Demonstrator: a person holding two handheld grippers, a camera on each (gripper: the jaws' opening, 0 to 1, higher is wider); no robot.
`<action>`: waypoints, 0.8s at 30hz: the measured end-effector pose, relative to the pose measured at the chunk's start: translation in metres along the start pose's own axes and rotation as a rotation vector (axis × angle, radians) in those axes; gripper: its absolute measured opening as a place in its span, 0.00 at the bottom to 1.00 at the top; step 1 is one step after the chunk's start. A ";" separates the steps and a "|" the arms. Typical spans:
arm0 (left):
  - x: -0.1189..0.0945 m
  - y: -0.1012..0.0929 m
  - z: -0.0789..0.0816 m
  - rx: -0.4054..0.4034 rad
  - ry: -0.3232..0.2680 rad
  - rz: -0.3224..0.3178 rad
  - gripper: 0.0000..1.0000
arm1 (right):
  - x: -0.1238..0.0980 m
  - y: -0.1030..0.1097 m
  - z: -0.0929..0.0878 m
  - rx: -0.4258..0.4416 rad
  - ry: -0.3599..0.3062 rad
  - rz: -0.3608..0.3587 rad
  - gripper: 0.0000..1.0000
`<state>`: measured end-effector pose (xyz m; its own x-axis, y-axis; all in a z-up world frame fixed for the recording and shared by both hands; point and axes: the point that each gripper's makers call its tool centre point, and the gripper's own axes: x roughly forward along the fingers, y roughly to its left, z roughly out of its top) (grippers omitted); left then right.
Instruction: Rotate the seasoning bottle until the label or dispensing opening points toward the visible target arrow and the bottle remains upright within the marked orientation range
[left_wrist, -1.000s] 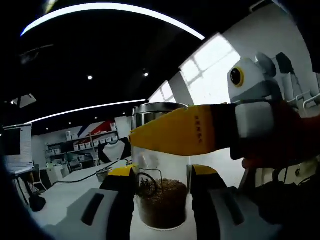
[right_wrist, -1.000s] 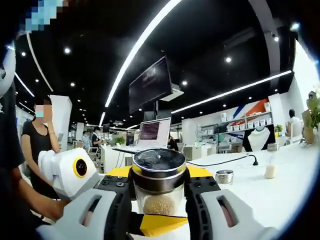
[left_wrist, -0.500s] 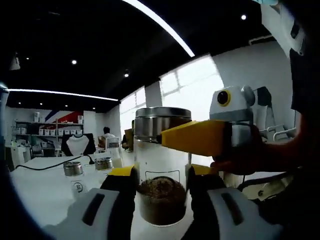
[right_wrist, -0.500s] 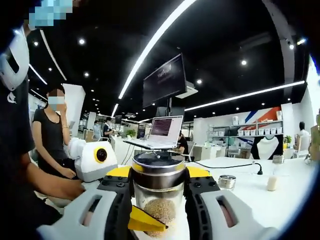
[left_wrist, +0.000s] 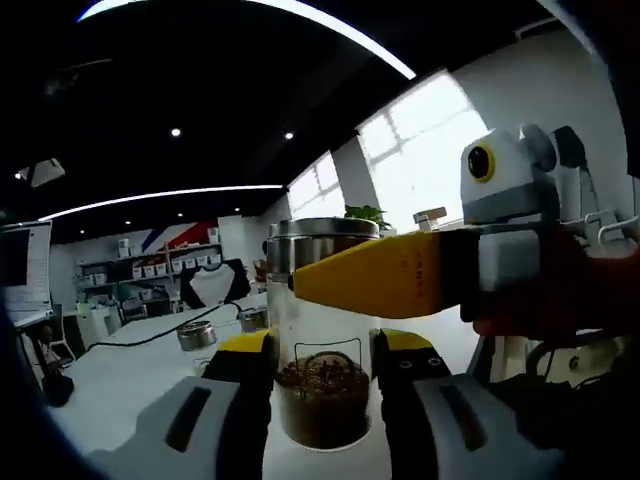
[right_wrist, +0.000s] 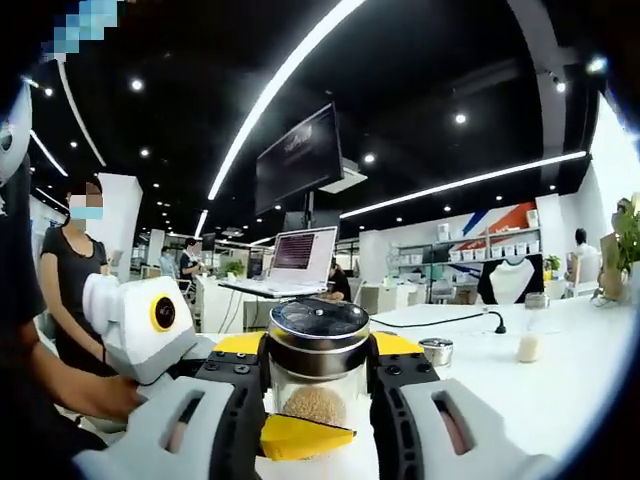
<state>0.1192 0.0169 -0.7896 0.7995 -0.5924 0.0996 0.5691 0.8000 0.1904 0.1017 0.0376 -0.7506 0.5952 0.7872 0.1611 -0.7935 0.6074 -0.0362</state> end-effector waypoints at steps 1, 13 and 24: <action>0.000 0.001 -0.001 -0.013 -0.001 0.005 0.43 | 0.000 -0.001 -0.001 0.004 0.002 -0.014 0.38; -0.014 -0.020 0.013 -0.127 -0.113 -0.301 0.41 | -0.014 0.008 0.013 -0.003 -0.017 0.159 0.37; -0.005 -0.016 0.004 0.060 -0.030 -0.138 0.41 | -0.011 0.001 0.004 0.033 0.020 0.143 0.39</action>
<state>0.1055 0.0069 -0.7888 0.7077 -0.6998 0.0970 0.6600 0.7039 0.2625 0.0938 0.0297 -0.7486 0.4783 0.8674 0.1371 -0.8738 0.4857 -0.0245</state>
